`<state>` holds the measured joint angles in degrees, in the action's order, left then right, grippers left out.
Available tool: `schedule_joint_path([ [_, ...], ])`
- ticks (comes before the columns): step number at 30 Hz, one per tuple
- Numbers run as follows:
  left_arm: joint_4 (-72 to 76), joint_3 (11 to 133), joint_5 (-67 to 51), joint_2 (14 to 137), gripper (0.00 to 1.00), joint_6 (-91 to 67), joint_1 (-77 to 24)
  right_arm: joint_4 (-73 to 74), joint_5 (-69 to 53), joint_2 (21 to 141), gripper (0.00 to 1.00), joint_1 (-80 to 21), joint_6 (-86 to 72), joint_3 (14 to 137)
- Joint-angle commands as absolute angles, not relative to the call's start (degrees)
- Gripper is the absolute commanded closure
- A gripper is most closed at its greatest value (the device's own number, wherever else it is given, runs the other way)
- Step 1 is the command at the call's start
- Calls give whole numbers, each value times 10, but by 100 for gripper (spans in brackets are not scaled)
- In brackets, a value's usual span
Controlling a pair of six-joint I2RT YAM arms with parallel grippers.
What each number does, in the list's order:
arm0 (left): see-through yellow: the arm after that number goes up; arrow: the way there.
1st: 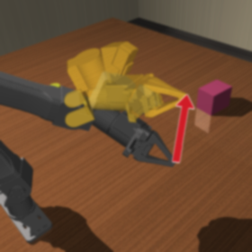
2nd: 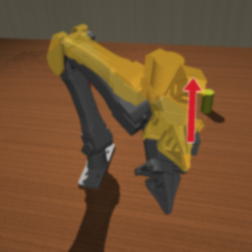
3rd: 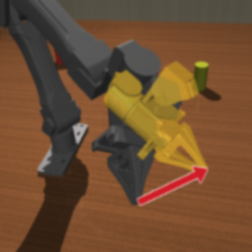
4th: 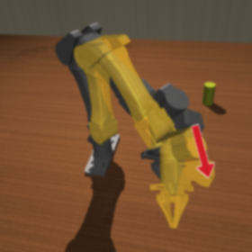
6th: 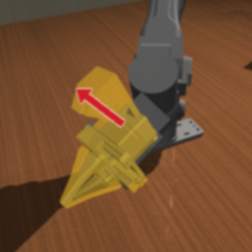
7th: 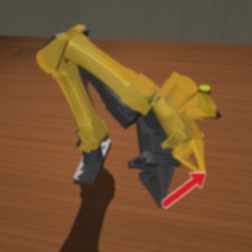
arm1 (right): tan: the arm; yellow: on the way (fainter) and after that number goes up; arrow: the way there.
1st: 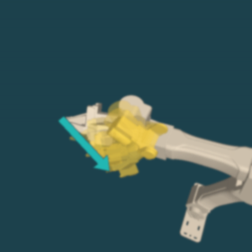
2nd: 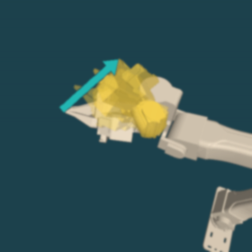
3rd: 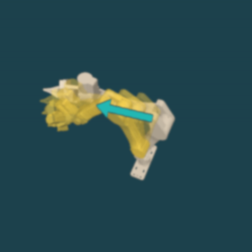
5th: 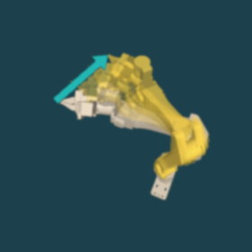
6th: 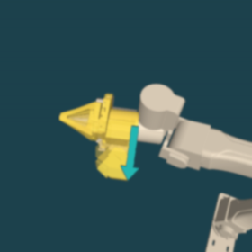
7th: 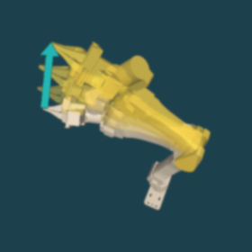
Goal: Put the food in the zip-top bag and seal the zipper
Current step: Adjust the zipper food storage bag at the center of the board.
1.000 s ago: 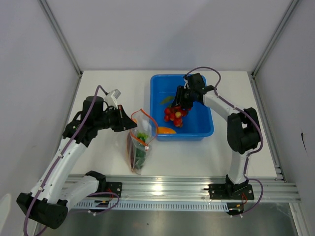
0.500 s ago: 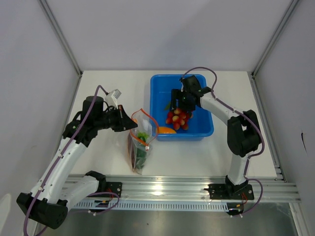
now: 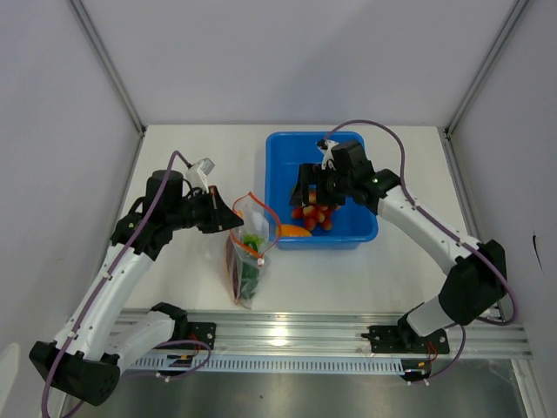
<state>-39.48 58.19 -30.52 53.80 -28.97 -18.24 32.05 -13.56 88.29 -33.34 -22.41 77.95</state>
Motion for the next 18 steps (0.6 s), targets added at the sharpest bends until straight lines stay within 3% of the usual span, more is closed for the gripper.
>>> schedule_joint_path([
  [1, -359, 608, -330, 534, 99, -290, -179, 265, -280, 840, 6, -348, -308, 725],
  [4, -357, 606, -329, 533, 100, -291, -179, 258, -274, 824, 21, -386, -339, 710],
  [18, -360, 605, -330, 527, 99, -288, -179, 214, -255, 867, 36, -427, -358, 698],
])
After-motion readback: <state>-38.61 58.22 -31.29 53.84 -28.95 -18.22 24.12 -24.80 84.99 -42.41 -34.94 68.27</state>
